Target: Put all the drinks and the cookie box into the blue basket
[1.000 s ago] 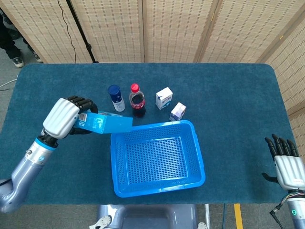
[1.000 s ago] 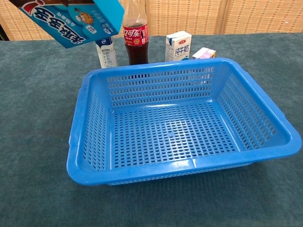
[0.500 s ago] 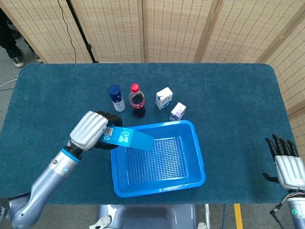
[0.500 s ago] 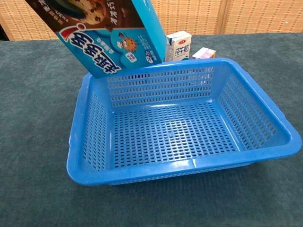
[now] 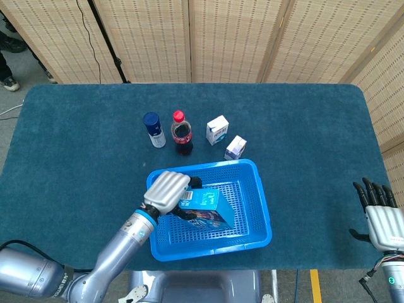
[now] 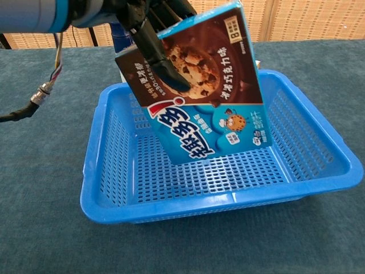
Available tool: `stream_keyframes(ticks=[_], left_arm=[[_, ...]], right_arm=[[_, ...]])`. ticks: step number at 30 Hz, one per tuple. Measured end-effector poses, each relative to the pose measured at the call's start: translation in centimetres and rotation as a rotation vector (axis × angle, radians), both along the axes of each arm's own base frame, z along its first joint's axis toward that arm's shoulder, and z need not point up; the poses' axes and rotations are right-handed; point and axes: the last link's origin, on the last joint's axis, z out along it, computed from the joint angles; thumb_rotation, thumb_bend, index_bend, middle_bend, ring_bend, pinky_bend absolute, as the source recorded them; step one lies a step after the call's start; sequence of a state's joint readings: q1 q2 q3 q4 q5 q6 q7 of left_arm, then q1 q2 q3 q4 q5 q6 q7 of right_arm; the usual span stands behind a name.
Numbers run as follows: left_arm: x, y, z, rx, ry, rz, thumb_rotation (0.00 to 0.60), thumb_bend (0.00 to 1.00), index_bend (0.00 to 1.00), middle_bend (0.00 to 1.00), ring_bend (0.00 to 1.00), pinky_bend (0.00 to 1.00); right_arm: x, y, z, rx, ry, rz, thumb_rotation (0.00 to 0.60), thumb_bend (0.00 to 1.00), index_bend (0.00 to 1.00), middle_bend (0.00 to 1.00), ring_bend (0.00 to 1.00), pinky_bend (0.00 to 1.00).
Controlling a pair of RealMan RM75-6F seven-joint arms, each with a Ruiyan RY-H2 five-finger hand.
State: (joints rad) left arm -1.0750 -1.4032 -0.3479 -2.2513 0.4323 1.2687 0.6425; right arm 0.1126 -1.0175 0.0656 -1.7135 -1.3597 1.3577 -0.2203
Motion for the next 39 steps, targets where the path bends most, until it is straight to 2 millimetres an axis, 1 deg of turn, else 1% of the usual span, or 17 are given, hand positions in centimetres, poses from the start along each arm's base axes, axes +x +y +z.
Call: stream_keyframes(ticks=[5,10,15,22,25,28,29,31,32,33,34,35,36,37,38,39], left_arm=[[1.1,-0.3,-1.2,-0.014,0.011,0.022,0.600,0.26,0.70,0.58,0.53,0.59],[0.8,0.4,-1.1,0.025,0.021,0.054,0.600,0.26,0.70,0.58,0.53,0.59],[0.7,0.3,-1.5,-0.023,0.011,0.070,0.600,0.26,0.70,0.58,0.53,0.59],[0.9,0.3,-1.2,-0.056,-0.010,0.081,0.600,0.26,0.70,0.58,0.53,0.59],[0.8,0.3,-1.3,-0.054,-0.004,0.083,0.600,0.26,0.70,0.58,0.52,0.59],[0.7,0.2,-1.7,-0.069,0.005,0.087,0.600,0.26,0.69,0.58,0.50,0.59],[0.6,0.2,-1.8,-0.073,0.008,0.088,0.600,0.25,0.67,0.56,0.48,0.59],[0.6,0.1,-2.0,-0.084,0.012,0.091,0.600,0.24,0.61,0.46,0.39,0.53],[0.6,0.0,-2.0,-0.090,0.014,0.091,0.600,0.23,0.54,0.34,0.30,0.45],[0.5,-0.1,-2.0,-0.098,0.017,0.090,0.600,0.22,0.42,0.21,0.18,0.35],[0.5,-0.1,-2.0,-0.110,0.024,0.089,0.600,0.21,0.33,0.12,0.11,0.28],[0.4,-0.1,-2.0,-0.118,0.033,0.090,0.600,0.21,0.19,0.04,0.04,0.17],[0.2,-0.1,-2.0,-0.125,0.044,0.091,0.600,0.20,0.08,0.00,0.00,0.08],[0.1,-0.1,-1.9,-0.132,0.060,0.093,0.600,0.20,0.04,0.00,0.00,0.04],[0.0,0.0,-1.9,-0.134,0.073,0.093,0.600,0.20,0.00,0.00,0.00,0.00],[-0.1,0.1,-1.8,-0.134,0.084,0.091,0.600,0.19,0.00,0.00,0.00,0.00]], right_arm=[[0.0,0.0,0.0,0.001,-0.001,-0.002,0.600,0.00,0.00,0.00,0.00,0.00],[0.0,0.0,0.0,0.001,0.001,0.000,0.600,0.00,0.00,0.00,0.00,0.00],[0.0,0.0,-0.1,0.002,0.004,0.002,0.600,0.00,0.00,0.00,0.00,0.00],[0.0,0.0,-0.1,0.001,0.004,0.000,0.600,0.00,0.00,0.00,0.00,0.00],[0.0,0.0,0.1,-0.002,0.002,0.001,0.600,0.00,0.00,0.00,0.00,0.00],[0.0,0.0,0.0,-0.001,0.001,0.002,0.600,0.00,0.00,0.00,0.00,0.00],[0.0,0.0,0.0,0.000,0.001,0.003,0.600,0.00,0.00,0.00,0.00,0.00],[0.1,0.0,0.1,0.000,0.001,0.003,0.600,0.00,0.00,0.00,0.00,0.00],[0.1,0.0,0.1,-0.001,0.001,0.004,0.600,0.00,0.00,0.00,0.00,0.00],[0.1,0.0,0.1,-0.003,0.000,0.004,0.600,0.00,0.00,0.00,0.00,0.00],[0.1,0.1,0.1,-0.004,0.000,0.003,0.600,0.00,0.00,0.00,0.00,0.00],[0.1,0.1,0.1,-0.004,0.000,0.003,0.600,0.00,0.00,0.00,0.00,0.00],[0.1,0.1,0.1,-0.003,0.000,0.003,0.600,0.00,0.00,0.00,0.00,0.00],[0.1,0.1,0.1,-0.002,0.000,0.004,0.600,0.00,0.00,0.00,0.00,0.00],[0.1,0.1,0.1,-0.001,0.001,0.004,0.600,0.00,0.00,0.00,0.00,0.00],[0.1,0.1,0.0,0.001,0.002,0.005,0.600,0.00,0.00,0.00,0.00,0.00]])
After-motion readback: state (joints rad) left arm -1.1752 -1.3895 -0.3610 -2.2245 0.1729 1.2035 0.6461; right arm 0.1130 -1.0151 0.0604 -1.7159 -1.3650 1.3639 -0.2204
